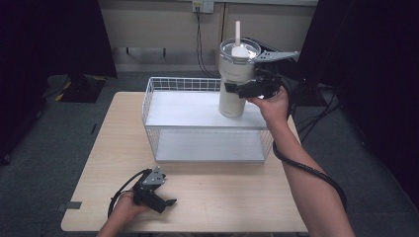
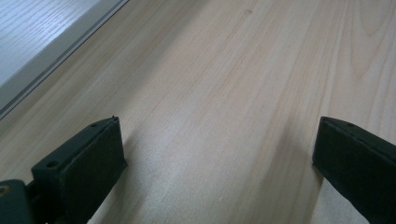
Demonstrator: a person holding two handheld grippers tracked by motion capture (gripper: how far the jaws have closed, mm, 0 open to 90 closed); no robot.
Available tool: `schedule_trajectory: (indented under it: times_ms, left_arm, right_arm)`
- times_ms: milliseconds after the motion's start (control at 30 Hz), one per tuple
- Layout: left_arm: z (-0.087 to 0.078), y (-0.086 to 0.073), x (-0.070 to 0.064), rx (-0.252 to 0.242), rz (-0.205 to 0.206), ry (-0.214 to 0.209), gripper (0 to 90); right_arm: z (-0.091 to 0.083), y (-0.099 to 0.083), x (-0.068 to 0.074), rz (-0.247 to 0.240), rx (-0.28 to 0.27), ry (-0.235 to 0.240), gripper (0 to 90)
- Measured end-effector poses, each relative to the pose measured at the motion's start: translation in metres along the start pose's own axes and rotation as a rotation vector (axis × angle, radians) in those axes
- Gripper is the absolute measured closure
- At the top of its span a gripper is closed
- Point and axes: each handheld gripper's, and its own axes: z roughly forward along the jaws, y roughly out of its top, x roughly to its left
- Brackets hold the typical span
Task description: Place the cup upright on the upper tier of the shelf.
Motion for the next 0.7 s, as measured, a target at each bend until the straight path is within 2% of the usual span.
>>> schedule_trajectory:
  times_ms: [567,700]
  left_arm:
    - [0.0,0.0,-0.0001,0.0,0.0,0.0,1.5]
    - [0.0,0.0,-0.0001,0.0,0.0,0.0,1.5]
  right_arm:
    - [0.0074,0.0019,-0.0026,0.008,-0.012,-0.022,9.9]
    - [0.0094,0.0013,-0.0016,-0.005,-0.007,-0.03,9.9]
